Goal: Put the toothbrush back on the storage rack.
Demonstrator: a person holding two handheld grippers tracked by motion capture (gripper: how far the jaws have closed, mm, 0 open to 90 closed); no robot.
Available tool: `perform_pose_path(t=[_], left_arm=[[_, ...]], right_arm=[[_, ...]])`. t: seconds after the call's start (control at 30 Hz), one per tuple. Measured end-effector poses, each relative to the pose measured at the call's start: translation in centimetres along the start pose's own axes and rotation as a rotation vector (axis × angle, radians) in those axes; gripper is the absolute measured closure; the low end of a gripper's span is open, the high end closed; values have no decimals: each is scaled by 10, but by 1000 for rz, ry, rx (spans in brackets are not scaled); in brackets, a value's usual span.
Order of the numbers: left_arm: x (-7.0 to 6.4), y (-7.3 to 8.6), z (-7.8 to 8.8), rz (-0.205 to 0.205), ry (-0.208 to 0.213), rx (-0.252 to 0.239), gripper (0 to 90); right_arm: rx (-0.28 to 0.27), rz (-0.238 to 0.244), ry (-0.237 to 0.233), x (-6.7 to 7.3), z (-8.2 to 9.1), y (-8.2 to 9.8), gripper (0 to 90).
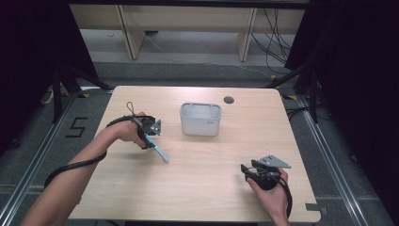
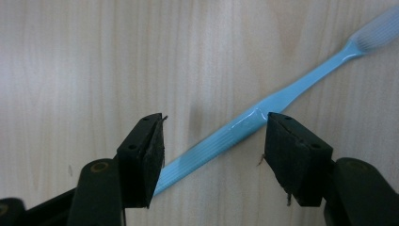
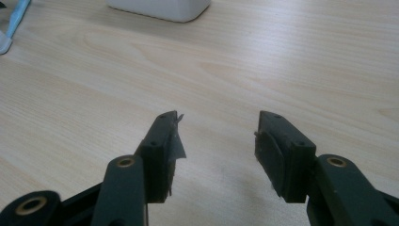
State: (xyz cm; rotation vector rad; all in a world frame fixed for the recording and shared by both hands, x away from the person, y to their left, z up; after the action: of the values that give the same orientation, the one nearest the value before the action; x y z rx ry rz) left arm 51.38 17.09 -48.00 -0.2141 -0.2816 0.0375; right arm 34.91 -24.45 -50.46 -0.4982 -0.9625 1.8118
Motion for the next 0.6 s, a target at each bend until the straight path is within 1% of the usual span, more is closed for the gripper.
perform_pose_path(t=[0.03, 0.07, 0.1, 0.13, 0.17, 0.23, 0.27, 0.3, 0.4, 0.47, 0.5, 0.53, 0.57, 0.6], left_arm=[[-1, 0, -1, 6, 7, 6, 384], [-1, 1, -1, 2, 10, 15, 384], [-1, 1, -2, 5, 12, 19, 386], [-1, 1, -3, 6, 15, 23, 389], [-1, 1, -3, 7, 16, 25, 392], [1, 1, -4, 6, 14, 26, 394], [1, 0, -4, 5, 15, 26, 396], [2, -1, -4, 5, 17, 22, 396], [2, -2, -5, -3, 22, 25, 398], [2, -3, -6, -6, 25, 27, 402], [2, -3, -6, -5, 30, 28, 402], [2, -3, -7, -4, 35, 29, 403], [2, -3, -7, -3, 37, 28, 407], [2, -3, -7, -6, 39, 29, 409]], right_arm=[[-3, -25, -3, 1, 1, 1, 499], [8, -54, -4, 3, 2, 1, 499], [6, -12, 0, 0, 2, 0, 499], [2, -12, 0, 0, 2, 0, 499], [-18, -3, 5, -1, 1, 1, 499], [-16, -4, 6, -1, 1, 1, 499], [-3, -7, 9, 0, 2, 0, 499], [-16, -6, 2, -1, 1, 1, 499], [-11, -16, -2, 0, 1, 1, 499], [-12, -15, -2, 0, 1, 1, 499], [-13, -3, 3, -1, 1, 1, 499], [-12, -3, 3, -1, 1, 1, 499], [-13, -23, 14, 0, 0, 1, 499], [-10, -29, 6, 0, 1, 1, 499]])
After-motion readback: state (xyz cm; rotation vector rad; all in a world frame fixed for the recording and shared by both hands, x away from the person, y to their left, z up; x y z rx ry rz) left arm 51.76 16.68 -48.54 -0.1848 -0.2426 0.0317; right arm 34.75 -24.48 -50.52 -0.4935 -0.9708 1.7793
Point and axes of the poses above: each handheld gripper's, and its own axes: z roughly backward along the jaws, y roughly out of its underside, x roughly to its left, the point moved 1 cm from there along -z, roughly forward along the jaws, and after that the axes turned 1 degree about -y, right-handed, at the moved point
